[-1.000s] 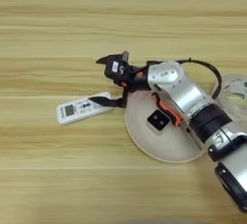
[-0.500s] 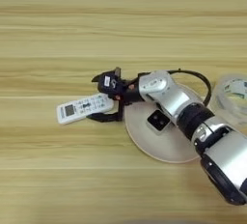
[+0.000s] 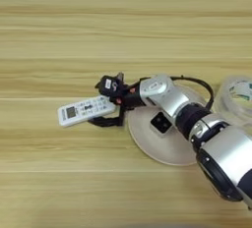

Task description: Move the objects on the table

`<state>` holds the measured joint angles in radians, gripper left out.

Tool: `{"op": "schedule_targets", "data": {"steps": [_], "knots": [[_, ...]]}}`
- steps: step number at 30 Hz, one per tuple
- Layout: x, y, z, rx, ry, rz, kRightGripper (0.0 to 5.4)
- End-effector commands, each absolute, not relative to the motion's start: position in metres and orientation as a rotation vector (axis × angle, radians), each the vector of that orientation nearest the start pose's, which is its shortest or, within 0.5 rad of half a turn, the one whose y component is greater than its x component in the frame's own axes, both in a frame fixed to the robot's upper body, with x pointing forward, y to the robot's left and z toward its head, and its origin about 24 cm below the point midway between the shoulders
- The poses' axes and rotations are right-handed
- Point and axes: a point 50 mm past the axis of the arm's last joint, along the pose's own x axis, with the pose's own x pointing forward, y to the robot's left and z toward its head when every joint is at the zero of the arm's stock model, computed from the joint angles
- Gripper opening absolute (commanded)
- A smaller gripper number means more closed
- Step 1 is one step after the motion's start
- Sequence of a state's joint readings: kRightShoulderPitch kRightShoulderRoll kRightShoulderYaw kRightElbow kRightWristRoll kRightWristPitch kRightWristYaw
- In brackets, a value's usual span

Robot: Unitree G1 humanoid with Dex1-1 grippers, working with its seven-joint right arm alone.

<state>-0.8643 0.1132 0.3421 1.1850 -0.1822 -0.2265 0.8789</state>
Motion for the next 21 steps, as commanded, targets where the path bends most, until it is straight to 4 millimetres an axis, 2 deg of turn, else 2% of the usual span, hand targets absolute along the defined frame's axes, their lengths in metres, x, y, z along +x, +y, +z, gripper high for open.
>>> {"op": "schedule_targets", "data": {"steps": [1,7,21], "knots": [[0.327,0.024,0.059,-0.439,0.252,1.405,5.38],[0.327,0.022,0.052,-0.391,0.363,1.38,5.38],[0.325,0.022,0.049,-0.397,0.372,1.381,5.38]]}}
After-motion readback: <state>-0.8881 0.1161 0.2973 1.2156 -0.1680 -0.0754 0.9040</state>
